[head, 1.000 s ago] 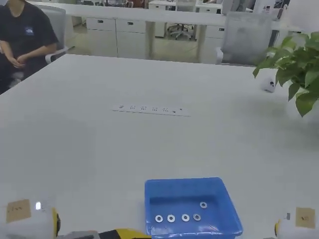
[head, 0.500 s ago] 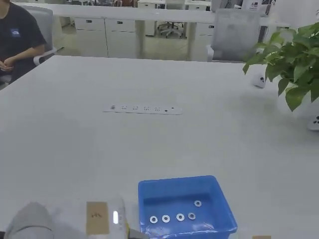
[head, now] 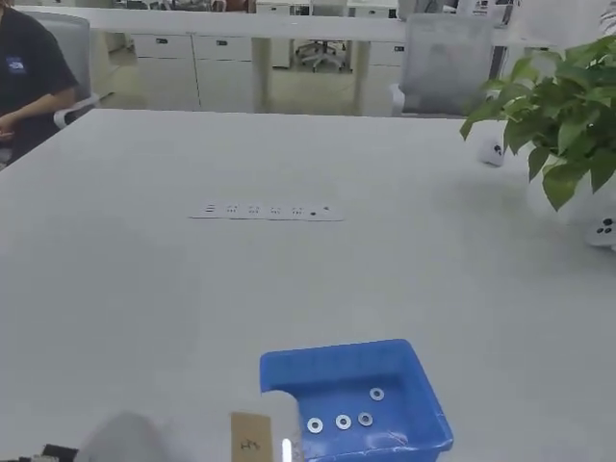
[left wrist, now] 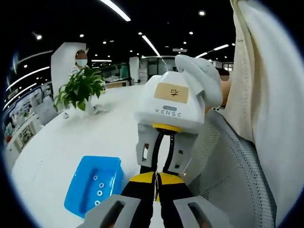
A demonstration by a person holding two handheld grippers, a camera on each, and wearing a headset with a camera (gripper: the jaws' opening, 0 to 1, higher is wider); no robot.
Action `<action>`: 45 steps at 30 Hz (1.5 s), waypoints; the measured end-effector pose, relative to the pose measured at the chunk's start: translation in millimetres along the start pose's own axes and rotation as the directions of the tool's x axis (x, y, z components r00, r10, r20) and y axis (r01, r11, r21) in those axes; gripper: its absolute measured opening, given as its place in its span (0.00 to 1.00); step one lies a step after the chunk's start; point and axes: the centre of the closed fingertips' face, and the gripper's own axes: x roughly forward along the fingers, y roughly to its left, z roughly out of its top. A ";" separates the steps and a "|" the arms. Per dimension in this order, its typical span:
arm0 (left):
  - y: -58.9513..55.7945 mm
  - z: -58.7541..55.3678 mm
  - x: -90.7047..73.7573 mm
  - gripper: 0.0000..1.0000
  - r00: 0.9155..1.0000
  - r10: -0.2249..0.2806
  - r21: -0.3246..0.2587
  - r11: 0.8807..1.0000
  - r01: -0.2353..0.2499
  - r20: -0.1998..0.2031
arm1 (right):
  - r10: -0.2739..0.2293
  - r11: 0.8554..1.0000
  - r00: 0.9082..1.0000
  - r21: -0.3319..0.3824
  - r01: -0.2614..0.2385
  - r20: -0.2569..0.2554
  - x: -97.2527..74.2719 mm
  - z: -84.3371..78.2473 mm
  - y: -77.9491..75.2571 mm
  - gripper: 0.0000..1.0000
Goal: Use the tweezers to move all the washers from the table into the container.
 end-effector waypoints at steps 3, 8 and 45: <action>3.1 -3.0 1.2 0.00 1.000 0.005 0.019 1.000 -0.005 -0.022 | -0.014 1.000 1.000 0.006 0.014 -0.016 -1.0 -6.8 -5.0 0.03; 11.1 -13.0 0.3 0.00 0.998 0.004 0.037 0.999 -0.002 -0.058 | -0.047 0.998 0.999 0.029 0.048 -0.027 -1.8 -15.0 -13.1 0.04; 24.9 -110.8 7.5 0.00 0.947 -0.066 -0.023 0.998 0.062 -0.314 | -0.126 0.929 0.986 0.363 0.076 0.113 -33.5 -49.7 -20.3 0.44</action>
